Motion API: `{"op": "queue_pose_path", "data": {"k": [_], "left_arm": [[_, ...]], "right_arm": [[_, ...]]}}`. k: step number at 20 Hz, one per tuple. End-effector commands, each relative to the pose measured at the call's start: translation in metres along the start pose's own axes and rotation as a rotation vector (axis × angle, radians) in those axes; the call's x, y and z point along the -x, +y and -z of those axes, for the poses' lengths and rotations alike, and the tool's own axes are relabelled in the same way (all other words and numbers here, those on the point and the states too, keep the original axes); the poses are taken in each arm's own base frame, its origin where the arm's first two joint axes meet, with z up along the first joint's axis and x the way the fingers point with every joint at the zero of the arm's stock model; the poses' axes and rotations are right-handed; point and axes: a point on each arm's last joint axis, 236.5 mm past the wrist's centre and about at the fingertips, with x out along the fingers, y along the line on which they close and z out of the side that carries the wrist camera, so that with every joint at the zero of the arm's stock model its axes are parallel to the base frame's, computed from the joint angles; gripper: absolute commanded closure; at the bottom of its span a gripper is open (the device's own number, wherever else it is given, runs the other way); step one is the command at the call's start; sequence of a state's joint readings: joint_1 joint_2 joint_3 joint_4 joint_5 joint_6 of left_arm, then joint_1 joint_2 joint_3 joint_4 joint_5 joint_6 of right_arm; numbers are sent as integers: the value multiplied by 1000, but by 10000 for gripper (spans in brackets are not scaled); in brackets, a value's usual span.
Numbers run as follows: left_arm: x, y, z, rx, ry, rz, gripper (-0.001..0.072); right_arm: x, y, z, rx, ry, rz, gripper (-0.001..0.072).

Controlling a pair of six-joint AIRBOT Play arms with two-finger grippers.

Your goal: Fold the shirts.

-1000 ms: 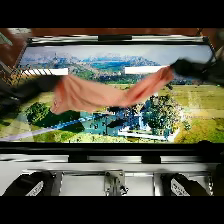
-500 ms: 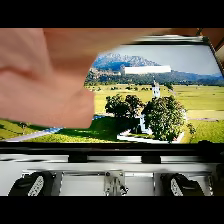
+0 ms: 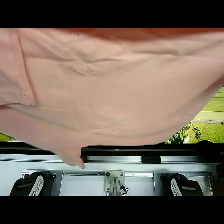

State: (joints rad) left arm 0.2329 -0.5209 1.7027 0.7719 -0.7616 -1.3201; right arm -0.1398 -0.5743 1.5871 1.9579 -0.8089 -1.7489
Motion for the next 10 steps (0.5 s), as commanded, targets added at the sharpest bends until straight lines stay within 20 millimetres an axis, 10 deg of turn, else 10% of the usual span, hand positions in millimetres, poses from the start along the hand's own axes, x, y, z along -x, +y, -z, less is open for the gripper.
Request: {"op": "queue_pose_path", "data": {"k": [1,6,10], "left_arm": [[18,-17,8,-104,56,18,675],[27,-16,45,-112,221,11,675],[26,2,81,-65,338,-29,675]], "right_arm": [[30,-2,12,73,78,42,646],[62,-7,42,127,224,88,646],[43,-15,87,58,400,84,646]]}}
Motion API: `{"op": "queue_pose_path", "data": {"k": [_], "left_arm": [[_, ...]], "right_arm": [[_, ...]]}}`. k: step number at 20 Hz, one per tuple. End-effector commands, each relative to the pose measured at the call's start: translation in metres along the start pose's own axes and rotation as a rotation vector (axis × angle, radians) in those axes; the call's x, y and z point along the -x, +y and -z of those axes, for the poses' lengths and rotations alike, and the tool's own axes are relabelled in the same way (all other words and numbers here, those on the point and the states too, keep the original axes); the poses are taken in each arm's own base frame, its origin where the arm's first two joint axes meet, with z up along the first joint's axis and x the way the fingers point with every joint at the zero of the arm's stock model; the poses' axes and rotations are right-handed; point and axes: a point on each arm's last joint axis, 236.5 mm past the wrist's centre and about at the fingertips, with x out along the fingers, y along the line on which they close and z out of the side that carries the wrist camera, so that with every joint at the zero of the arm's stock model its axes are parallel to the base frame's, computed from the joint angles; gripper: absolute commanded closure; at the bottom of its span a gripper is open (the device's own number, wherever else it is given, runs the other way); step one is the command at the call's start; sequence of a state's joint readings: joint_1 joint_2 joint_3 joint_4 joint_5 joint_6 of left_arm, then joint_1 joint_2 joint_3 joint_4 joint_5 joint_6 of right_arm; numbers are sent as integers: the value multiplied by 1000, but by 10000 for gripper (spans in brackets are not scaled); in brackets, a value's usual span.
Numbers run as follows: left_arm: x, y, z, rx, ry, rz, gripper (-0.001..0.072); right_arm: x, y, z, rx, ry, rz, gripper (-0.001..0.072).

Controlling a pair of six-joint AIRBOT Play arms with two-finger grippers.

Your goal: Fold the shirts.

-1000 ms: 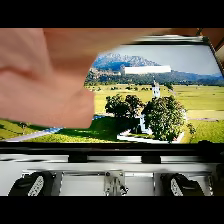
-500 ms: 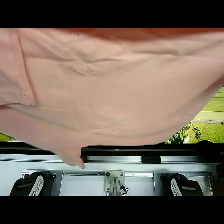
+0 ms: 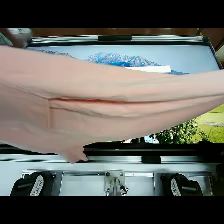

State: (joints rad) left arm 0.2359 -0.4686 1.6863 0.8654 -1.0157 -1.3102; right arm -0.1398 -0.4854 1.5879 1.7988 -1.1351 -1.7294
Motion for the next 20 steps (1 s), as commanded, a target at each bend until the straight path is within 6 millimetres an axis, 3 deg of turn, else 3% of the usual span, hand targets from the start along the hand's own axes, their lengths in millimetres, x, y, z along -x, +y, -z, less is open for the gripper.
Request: {"op": "queue_pose_path", "data": {"k": [1,3,6,8,11,13,16,18,20], "left_arm": [[-12,22,52,56,156,-43,675],[-30,52,111,121,289,-96,675],[-60,102,228,328,507,-184,674],[-83,137,291,417,574,-247,673],[-130,185,360,476,601,-309,673],[-158,202,399,525,608,-319,673],[-172,209,476,595,722,-338,673],[-172,201,519,646,806,-331,672],[-174,183,550,712,868,-305,672]], "right_arm": [[-30,-4,52,-54,229,-9,646],[-72,-5,111,-131,468,-33,646],[-135,-8,219,-247,802,-47,646],[-193,-8,279,-328,876,-62,646],[-292,11,328,-545,782,-120,646],[-344,18,357,-622,701,-93,646],[-374,40,401,-583,702,-86,645],[-376,58,426,-558,746,-103,645],[-370,78,442,-547,806,-133,631]]}}
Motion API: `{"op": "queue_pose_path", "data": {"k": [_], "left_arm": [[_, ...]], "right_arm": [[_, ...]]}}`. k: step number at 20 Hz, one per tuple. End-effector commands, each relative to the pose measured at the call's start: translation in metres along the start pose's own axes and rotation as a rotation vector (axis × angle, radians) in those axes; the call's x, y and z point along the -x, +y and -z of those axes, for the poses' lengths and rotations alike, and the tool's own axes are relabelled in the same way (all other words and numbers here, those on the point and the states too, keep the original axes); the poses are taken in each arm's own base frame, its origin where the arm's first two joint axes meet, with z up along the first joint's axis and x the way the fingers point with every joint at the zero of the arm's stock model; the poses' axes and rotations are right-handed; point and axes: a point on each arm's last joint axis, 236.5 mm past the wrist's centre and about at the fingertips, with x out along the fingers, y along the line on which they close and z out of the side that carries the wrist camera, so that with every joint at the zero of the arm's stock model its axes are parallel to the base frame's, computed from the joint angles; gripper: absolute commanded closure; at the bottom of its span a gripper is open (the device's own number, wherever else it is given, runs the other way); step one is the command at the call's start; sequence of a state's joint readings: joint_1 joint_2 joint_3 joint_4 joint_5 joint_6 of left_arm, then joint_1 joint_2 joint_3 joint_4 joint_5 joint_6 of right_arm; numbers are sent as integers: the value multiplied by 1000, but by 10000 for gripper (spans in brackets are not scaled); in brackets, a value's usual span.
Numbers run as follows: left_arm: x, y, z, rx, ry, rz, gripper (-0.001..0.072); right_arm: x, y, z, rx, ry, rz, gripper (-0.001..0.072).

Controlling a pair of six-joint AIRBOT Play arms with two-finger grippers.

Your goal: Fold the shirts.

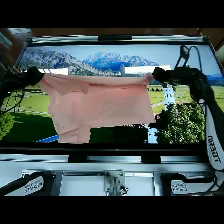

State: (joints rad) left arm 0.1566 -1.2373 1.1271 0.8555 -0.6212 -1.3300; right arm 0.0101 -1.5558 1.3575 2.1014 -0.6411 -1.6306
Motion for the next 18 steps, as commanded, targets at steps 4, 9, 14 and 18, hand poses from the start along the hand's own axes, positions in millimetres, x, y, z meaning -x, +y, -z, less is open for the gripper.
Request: {"op": "queue_pose_path", "data": {"k": [4,9,14,18], "left_arm": [[-32,-2,66,84,281,70,30],[80,84,119,186,765,-143,437],[108,113,208,293,857,-168,294],[95,127,253,338,821,-192,96]], "right_arm": [[-4,12,27,47,105,-17,146],[117,-86,30,155,300,261,147],[160,-130,98,-115,560,201,147],[142,-115,114,-170,566,122,147]]}}
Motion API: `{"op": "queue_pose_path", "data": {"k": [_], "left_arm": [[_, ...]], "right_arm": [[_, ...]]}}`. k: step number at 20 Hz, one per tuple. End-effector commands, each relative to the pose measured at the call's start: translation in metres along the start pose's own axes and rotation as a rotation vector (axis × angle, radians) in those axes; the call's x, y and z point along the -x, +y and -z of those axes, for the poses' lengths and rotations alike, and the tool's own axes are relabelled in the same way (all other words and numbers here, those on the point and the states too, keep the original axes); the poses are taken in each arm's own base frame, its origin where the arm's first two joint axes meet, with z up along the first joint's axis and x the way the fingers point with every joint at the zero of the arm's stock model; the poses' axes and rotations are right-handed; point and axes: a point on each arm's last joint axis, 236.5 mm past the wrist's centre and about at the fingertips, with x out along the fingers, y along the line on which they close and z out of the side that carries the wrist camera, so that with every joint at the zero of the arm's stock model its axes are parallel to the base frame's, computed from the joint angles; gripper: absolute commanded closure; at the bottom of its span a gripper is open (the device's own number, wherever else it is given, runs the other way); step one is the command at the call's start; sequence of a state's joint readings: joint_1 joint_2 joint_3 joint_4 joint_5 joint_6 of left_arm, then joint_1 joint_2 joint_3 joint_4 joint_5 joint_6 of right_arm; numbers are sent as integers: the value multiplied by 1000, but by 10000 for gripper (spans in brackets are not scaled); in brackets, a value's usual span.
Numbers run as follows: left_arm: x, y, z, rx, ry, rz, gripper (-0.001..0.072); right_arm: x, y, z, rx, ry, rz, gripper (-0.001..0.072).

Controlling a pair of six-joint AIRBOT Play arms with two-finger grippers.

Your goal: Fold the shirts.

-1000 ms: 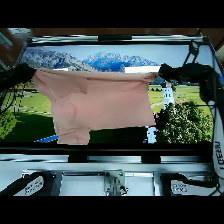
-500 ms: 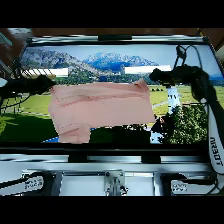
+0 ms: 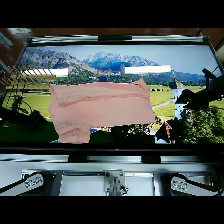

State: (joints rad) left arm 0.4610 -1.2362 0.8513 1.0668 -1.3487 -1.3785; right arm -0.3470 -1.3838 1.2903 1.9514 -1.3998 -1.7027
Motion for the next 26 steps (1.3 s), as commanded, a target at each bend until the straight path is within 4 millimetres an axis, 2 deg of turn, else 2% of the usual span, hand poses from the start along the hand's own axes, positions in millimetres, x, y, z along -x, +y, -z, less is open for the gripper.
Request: {"op": "queue_pose_path", "data": {"k": [1,2,3,6,10,11,13,14,15,16,19,21,26], "left_arm": [[-27,21,14,41,-20,-16,86],[-28,20,8,43,-45,-13,114],[-28,18,3,35,-67,-4,185],[-34,6,-10,29,-112,23,192],[-65,-1,-3,12,-28,22,193],[-70,-3,-6,10,-35,20,233],[-73,-11,-20,17,-92,37,384],[-73,-15,-23,22,-107,49,539],[-72,-17,-25,25,-112,56,616],[-71,-17,-25,22,-111,57,672],[-66,-21,-23,-10,-115,62,672],[-59,-26,-25,-43,-140,64,672],[-43,-35,-28,-86,-193,68,673]], "right_arm": [[-11,8,14,-29,39,-59,147],[-14,11,9,-17,18,-54,147],[-15,14,2,-8,-11,-51,147],[-16,16,-16,-8,-83,-43,147],[-17,15,-15,-12,-77,-42,147],[-18,15,-12,-10,-64,-41,147],[-18,9,-4,-7,-31,-18,146],[-19,3,0,-20,-12,8,146],[-24,0,7,-39,16,14,138],[-34,-4,17,-60,57,14,86],[-81,3,57,-130,209,-59,85],[-108,9,68,-146,254,-82,86],[-140,24,60,-173,242,-124,86]]}}
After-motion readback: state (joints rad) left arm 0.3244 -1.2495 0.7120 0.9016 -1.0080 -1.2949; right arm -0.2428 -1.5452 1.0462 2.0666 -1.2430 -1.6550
